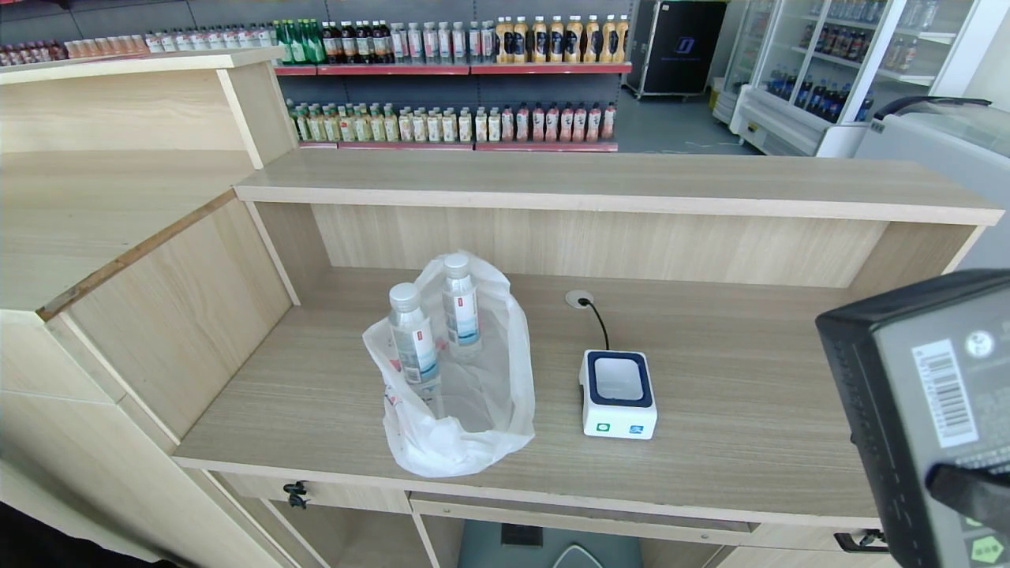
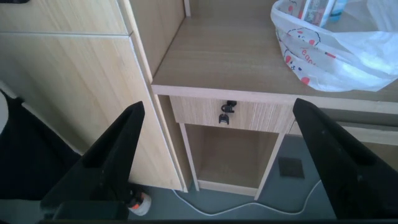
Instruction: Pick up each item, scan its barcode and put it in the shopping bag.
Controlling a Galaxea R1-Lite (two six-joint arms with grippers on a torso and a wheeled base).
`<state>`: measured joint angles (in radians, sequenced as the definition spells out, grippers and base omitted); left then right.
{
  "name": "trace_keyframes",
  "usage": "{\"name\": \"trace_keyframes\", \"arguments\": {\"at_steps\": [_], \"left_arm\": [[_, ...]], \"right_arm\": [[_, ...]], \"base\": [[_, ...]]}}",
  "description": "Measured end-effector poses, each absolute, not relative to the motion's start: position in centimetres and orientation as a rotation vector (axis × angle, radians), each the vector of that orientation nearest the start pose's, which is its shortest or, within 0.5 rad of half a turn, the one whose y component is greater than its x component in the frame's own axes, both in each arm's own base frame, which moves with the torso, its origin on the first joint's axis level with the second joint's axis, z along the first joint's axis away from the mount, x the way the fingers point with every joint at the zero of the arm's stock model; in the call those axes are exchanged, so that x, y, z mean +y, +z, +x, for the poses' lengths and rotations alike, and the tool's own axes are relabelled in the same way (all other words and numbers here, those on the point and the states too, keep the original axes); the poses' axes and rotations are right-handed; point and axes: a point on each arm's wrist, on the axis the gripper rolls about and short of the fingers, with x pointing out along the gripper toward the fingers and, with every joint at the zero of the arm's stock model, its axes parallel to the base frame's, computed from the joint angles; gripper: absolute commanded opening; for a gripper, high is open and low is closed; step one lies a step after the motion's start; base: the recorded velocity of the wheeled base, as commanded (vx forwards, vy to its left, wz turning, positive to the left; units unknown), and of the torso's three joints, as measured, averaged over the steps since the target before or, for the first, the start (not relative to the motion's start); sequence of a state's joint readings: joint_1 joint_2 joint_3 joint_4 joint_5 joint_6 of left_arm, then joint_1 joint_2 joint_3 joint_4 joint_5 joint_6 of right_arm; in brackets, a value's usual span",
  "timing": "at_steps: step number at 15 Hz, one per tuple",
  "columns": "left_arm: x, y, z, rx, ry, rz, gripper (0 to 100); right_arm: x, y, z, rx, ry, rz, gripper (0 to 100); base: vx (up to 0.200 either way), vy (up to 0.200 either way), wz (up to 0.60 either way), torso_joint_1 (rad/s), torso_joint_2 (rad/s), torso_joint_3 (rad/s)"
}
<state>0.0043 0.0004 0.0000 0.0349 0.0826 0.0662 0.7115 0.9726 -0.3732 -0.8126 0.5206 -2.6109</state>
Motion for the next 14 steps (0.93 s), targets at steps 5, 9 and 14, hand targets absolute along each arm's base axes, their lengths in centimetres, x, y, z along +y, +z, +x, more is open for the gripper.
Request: {"name": "trace_keyframes", "arguments": {"at_steps": [5, 9, 14], "left_arm": [[0.2, 7.2, -2.3, 0.038, 0.085, 0.067, 100], [0.2, 7.2, -2.3, 0.039, 0.086, 0.068, 100], [0.2, 7.2, -2.3, 0.038, 0.086, 0.068, 100]], "right_arm": [[7.2, 26.9, 9.2, -0.853, 0.161, -1.722, 0], [6.5, 25.9, 9.9, -0.325, 0.368, -0.993, 0], [4.0, 31.0, 12.0, -0.009, 0.003, -0.553, 0]], "base": [[0.0, 0.0, 0.0, 0.0, 0.0, 0.0], [0.0, 0.0, 0.0, 0.0, 0.0, 0.0], [0.0, 0.0, 0.0, 0.0, 0.0, 0.0]]}}
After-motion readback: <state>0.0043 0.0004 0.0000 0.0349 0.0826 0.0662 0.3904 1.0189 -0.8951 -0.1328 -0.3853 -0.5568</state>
